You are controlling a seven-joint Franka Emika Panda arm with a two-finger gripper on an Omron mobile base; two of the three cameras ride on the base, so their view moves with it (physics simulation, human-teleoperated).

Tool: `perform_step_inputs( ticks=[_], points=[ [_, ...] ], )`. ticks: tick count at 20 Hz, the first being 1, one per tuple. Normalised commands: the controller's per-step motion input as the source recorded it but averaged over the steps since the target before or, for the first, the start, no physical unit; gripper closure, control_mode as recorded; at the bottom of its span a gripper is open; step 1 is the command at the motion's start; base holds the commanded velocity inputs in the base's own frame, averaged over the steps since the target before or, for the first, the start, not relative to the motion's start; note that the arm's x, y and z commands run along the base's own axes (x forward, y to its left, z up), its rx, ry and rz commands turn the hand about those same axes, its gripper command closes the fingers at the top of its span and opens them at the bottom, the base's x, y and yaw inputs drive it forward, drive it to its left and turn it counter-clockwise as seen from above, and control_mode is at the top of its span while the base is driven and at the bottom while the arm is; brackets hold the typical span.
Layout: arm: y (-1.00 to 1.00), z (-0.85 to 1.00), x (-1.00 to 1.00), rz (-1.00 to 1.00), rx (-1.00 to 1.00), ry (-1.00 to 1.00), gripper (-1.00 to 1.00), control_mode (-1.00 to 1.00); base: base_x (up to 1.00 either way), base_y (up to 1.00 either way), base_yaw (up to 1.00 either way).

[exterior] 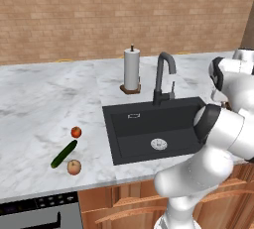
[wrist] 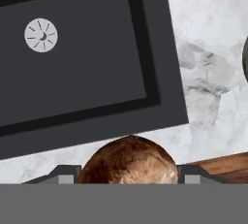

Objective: There is a mixed pile of frozen fruits and vegetables on the counter. Locate all the frozen vegetables and place the items in a bowl on the counter. Take all the frozen fruits and defrost them in a running sink.

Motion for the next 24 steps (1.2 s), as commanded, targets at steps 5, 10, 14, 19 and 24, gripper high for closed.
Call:
perform_step_inputs(
  ticks=[5, 10, 14, 19, 24],
  points=[
    [-0.34, 0.20, -0.06, -0.05, -0.01, 0.00, 1.00, -1.00, 0.00, 0.00, 0.00],
    [-0.39, 0.14, -0.09, -0.04, 0.00, -0.01, 1.00, -1.00, 0.00, 0.00, 0.00],
    [-0.44, 0.02, -0.02, -0.01, 0.00, -0.02, 1.00, -1.00, 0.00, 0.00, 0.00],
    [-0.44, -0.01, -0.03, -0.01, 0.00, -0.03, 1.00, -1.00, 0.00, 0.00, 0.00],
    [-0.48, -0.12, 0.00, -0.01, 0.00, 0.00, 1.00, -1.00, 0.00, 0.00, 0.00]
  ],
)
